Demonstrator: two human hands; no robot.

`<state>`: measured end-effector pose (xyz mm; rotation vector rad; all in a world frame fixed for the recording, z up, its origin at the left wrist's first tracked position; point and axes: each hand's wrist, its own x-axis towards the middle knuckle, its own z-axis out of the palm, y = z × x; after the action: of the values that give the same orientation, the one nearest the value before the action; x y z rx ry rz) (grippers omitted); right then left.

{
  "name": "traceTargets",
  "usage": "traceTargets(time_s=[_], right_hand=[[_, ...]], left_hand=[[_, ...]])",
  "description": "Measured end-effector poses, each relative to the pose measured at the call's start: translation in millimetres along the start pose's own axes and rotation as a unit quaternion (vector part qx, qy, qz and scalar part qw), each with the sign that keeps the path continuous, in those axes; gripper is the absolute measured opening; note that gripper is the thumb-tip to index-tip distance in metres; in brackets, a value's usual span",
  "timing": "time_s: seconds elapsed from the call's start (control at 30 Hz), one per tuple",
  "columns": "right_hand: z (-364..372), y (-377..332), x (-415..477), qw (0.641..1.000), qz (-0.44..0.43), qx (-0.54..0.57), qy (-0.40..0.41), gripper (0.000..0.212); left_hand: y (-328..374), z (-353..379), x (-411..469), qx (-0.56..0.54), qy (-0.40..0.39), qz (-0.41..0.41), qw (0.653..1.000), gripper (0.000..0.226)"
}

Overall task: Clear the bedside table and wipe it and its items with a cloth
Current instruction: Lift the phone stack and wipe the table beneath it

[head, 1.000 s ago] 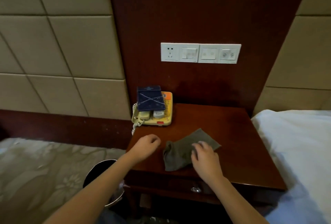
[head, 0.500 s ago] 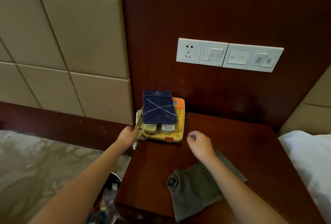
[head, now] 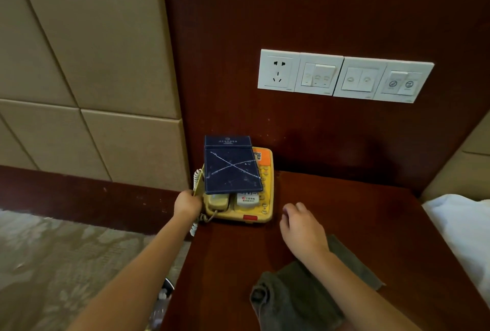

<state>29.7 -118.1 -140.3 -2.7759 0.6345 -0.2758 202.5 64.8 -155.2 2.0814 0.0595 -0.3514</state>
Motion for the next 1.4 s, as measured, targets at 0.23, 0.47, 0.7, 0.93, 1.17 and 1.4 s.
traceTargets(time_s=[0.23,0.47,0.7,0.93,1.17,1.4], right_hand=[[5.6,-43.2,32.1,0.996,0.026,0.066,-0.051,0.033],[18.6,-71.0,39.5,0.995,0.049,0.080,-0.035,0.027],[20.9,-72.3,39.9,0.994,0.046,0.095,-0.018,0.026],[19.5,-72.9,42.3,0.994,0.041,0.099,-0.026,0.026],[12.9,-46.1,22.4,0.997,-0.075,-0.005,-0.023,0.042],[4.1,-21.3,-11.0,0.989,-0.126,-0.078,-0.004,0.042]], left_hand=[[-20.1,-12.0,8.3,-0.324,-0.027,-0.098,0.940,0.014],[-42.7,-15.8,0.5,-0.488,-0.125,-0.159,0.849,0.042],[-44.3,-17.6,-4.0,-0.516,-0.157,-0.158,0.827,0.052],[-40.1,-29.3,-8.7,-0.479,-0.218,-0.176,0.832,0.040],[-52.5,-30.0,-3.6,-0.482,-0.154,-0.125,0.853,0.033],[-51.8,-47.6,-12.5,-0.498,-0.139,-0.106,0.849,0.032]])
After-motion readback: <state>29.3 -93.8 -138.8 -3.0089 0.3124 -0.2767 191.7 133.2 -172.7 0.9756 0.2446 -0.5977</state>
